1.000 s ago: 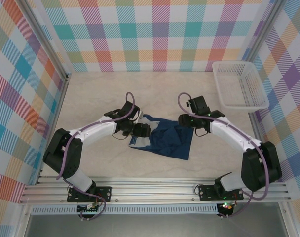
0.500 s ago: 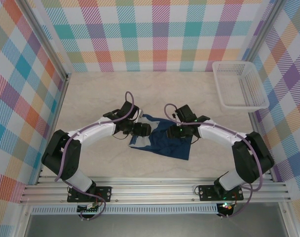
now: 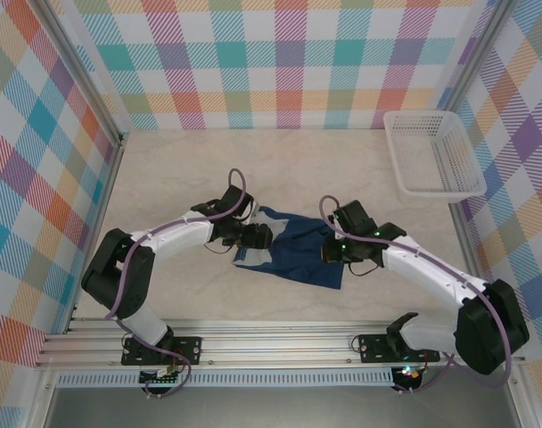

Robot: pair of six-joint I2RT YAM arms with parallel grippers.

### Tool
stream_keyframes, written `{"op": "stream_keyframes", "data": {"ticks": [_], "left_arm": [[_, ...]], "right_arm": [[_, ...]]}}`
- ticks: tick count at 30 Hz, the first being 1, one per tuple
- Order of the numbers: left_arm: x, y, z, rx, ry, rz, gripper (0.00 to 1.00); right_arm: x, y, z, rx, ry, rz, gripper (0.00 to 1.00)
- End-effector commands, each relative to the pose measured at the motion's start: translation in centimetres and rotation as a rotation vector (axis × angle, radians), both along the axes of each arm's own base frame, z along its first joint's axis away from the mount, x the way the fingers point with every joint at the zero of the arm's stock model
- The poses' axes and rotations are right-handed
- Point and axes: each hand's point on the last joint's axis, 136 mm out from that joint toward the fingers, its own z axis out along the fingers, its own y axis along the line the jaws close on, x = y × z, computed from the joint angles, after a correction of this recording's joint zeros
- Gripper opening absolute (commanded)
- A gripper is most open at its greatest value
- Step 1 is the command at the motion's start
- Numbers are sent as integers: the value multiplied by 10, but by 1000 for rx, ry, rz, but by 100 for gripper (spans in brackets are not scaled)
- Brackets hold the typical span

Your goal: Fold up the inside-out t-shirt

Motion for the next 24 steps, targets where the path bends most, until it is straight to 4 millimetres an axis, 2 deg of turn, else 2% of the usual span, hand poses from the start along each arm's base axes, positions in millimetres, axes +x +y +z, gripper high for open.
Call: {"op": "stream_keyframes", "data": {"ticks": [1, 8, 11, 15, 18, 20, 24], "left_arm": [[0, 0, -11, 36, 4, -10, 86], [-1, 4, -20, 88, 10, -18, 86], [-2, 3, -20, 97, 7, -26, 86], [-2, 2, -19, 94, 0, -33, 86], [-2, 2, -19, 93, -1, -32, 86], [-2, 2, -18, 94, -2, -32, 86], [-2, 1, -16, 91, -2, -33, 86]], "right_arm": [[-30, -19, -18, -41, 147, -97, 2], [-55, -52, -44, -134, 249, -291, 9], [-54, -57, -45, -148, 232, -316, 22], [-27, -34, -9, -49, 2, -176, 45], [-9, -25, 10, -9, -127, -119, 55], [0, -19, 9, -36, -140, -78, 58], [16, -19, -11, -143, -61, -45, 59]]}}
